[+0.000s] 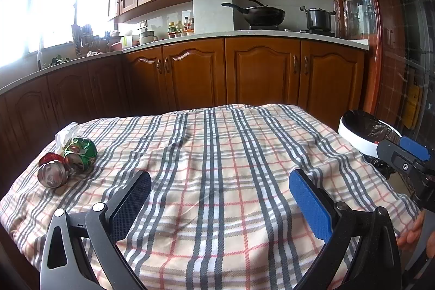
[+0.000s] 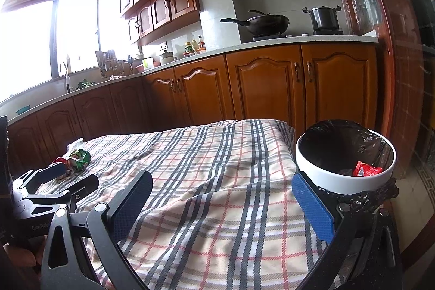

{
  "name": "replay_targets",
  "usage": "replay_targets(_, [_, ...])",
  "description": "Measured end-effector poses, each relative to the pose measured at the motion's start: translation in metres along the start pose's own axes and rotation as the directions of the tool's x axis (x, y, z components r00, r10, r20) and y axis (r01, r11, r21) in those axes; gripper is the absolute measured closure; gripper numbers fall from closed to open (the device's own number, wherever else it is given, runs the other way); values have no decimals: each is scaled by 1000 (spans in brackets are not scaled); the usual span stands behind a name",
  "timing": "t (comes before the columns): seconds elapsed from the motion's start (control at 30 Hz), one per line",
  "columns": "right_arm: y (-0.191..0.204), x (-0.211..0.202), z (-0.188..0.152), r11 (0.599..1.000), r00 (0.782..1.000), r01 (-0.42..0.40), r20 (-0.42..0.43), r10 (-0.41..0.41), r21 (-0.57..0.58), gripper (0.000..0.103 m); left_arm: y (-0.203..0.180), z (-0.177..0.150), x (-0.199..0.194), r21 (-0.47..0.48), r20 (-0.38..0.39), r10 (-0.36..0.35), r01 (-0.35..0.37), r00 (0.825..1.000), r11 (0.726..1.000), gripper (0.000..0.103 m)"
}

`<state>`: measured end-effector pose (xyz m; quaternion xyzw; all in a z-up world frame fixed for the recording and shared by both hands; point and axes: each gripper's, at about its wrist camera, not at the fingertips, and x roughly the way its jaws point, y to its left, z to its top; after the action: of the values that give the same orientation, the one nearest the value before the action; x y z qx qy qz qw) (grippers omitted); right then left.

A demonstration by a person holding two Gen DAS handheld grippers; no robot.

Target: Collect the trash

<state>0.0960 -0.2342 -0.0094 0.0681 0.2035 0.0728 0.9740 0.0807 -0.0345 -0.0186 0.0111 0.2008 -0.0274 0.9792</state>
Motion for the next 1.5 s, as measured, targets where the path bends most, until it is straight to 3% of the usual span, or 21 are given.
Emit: replay_targets(1.5, [2,1,3,1000,1000,-14,-15,14,18,0,0,1,0,-4,-5,-6,6,1000,1000,1])
